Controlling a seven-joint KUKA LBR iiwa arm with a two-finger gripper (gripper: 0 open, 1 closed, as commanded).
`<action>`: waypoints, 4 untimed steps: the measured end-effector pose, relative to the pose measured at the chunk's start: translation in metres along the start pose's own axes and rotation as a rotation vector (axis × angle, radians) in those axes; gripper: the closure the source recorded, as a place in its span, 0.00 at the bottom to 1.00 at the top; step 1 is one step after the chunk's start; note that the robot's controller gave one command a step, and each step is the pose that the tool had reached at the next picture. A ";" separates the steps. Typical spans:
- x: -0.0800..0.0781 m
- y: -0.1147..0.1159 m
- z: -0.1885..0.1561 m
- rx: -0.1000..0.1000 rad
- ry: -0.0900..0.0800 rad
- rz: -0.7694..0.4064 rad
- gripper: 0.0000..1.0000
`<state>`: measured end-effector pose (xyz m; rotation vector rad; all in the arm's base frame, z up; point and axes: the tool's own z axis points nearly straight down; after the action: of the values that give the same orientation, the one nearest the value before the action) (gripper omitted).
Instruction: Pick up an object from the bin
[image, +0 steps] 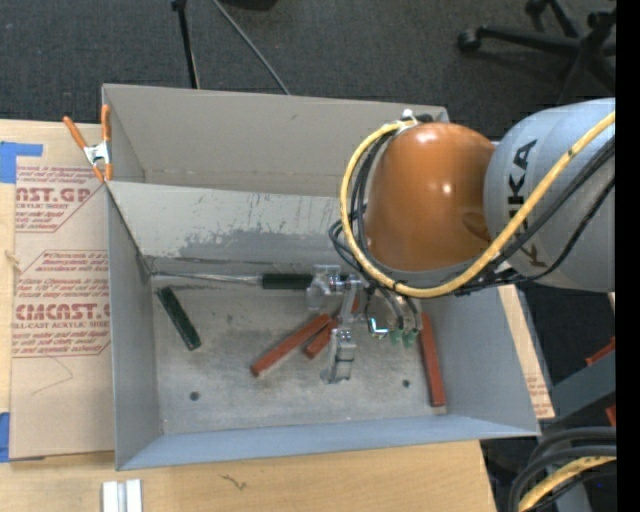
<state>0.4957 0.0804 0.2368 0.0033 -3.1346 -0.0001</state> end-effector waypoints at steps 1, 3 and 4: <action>0.010 0.053 0.164 0.000 -0.013 -0.332 0.00; -0.017 0.004 0.165 0.000 -0.008 -0.589 1.00; -0.079 -0.002 0.039 0.004 -0.019 -0.572 1.00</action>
Offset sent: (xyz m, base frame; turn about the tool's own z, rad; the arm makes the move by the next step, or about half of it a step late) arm -0.0121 0.0517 -0.1625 -0.3312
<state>0.5745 0.0790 0.1967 0.8935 -3.0247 0.0022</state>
